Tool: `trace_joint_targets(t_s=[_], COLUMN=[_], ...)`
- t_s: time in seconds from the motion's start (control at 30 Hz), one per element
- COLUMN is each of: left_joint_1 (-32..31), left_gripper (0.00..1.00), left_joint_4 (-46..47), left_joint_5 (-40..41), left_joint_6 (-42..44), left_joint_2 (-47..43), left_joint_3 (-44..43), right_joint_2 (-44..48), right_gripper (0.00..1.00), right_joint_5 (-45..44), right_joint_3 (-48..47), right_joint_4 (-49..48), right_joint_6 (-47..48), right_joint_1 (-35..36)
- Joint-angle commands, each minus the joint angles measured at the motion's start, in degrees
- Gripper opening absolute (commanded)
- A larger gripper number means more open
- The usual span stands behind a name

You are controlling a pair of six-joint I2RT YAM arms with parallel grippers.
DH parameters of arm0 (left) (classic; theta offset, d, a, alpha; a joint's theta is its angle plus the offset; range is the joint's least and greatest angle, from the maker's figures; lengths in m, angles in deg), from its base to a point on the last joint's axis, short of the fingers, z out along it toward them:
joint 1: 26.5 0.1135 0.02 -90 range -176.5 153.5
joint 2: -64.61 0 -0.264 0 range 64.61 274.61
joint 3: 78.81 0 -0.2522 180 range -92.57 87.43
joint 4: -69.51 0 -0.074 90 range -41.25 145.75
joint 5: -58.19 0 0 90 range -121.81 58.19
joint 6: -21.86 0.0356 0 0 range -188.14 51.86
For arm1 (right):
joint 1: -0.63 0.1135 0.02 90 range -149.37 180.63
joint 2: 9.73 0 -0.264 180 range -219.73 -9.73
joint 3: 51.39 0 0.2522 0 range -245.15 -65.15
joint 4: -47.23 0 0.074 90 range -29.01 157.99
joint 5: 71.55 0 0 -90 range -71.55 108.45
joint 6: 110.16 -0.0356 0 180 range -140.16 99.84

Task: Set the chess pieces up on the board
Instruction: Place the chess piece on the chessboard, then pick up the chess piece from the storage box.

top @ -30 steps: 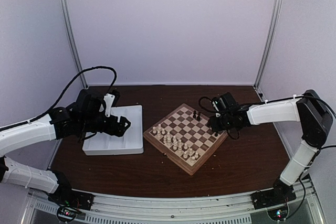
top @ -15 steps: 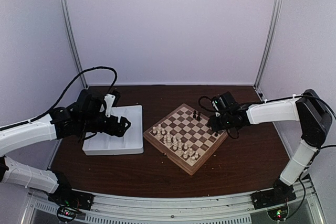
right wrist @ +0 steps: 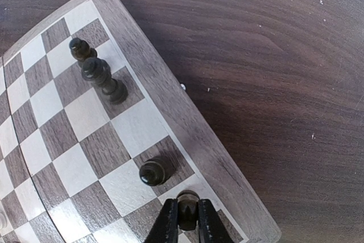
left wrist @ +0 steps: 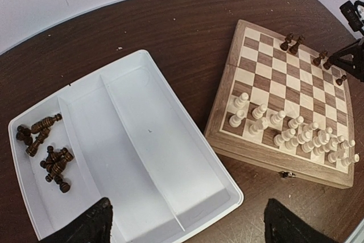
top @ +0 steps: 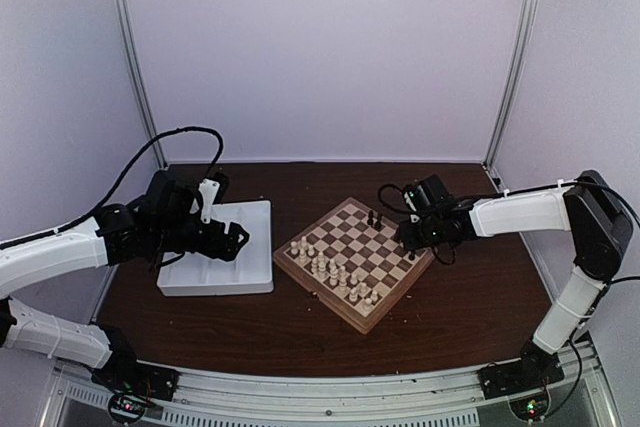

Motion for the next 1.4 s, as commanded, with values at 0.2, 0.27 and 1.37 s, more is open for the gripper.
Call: trace_joint_targets(t_s=[0.2, 0.27, 1.37], left_joint_1=[0.0, 0.1, 25.2], left_gripper=[0.92, 0.92, 0.50], left_joint_4=[1.0, 1.0, -6.8], left_joint_5=[0.2, 0.5, 2.6], left_joint_6=[-0.2, -0.3, -16.8], left_joint_2=[0.1, 0.0, 24.2], left_joint_3=[-1.4, -1.5, -7.4], right_joint_2=[2.5, 3.3, 22.9], right_gripper=[0.26, 0.31, 0.35], right_joint_5=[-1.6, -1.9, 6.4], right_joint_3=[0.1, 0.2, 4.8], right_joint_4=[1.0, 0.9, 3.3], right_joint_6=[0.0, 0.1, -0.2], right_joint_1=[-0.4, -0.4, -0.1])
